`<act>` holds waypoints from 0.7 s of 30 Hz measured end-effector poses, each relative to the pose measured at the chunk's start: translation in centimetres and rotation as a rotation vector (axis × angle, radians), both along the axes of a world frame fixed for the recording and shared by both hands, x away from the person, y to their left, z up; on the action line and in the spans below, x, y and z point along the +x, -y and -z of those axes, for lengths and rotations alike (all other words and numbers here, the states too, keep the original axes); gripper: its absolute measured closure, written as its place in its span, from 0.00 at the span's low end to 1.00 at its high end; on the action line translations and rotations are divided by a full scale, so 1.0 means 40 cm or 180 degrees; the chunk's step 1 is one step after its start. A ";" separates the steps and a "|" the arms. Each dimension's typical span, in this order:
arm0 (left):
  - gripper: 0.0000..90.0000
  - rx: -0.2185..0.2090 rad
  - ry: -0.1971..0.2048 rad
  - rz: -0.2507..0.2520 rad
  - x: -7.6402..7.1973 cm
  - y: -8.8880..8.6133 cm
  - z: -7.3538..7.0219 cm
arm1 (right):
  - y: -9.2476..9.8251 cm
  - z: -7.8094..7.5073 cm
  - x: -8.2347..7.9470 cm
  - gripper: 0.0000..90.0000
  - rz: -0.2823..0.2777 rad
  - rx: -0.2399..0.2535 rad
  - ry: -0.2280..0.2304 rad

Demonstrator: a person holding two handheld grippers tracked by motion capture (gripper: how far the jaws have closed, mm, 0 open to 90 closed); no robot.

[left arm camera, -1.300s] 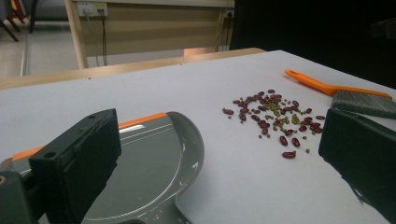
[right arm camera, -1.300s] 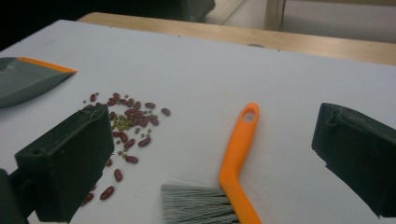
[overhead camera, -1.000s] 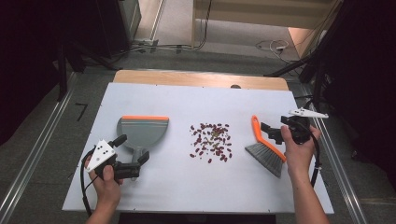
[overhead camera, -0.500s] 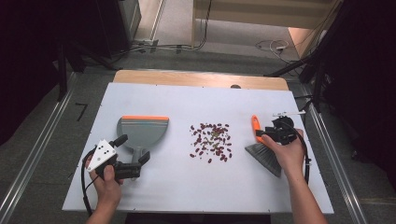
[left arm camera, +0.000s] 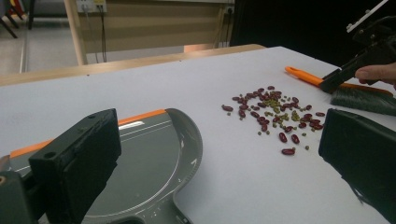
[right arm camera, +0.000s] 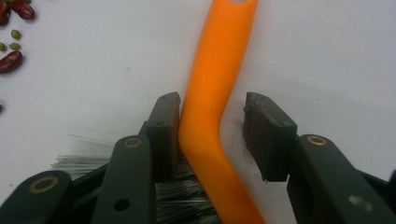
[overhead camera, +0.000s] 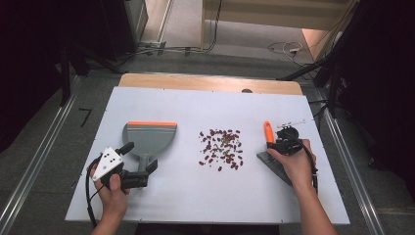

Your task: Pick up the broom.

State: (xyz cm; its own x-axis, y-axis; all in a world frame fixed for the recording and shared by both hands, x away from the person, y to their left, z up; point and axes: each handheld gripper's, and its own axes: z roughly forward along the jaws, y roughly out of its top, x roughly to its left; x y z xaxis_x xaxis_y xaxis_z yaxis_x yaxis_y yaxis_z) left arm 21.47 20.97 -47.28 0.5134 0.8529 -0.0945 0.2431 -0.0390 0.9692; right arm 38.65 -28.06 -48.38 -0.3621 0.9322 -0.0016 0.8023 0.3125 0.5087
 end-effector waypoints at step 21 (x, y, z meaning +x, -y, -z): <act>0.00 0.0050 0.0046 0.0062 -0.002 0.025 -0.002 | 0.020 0.000 0.004 0.75 0.0131 0.0193 -0.0022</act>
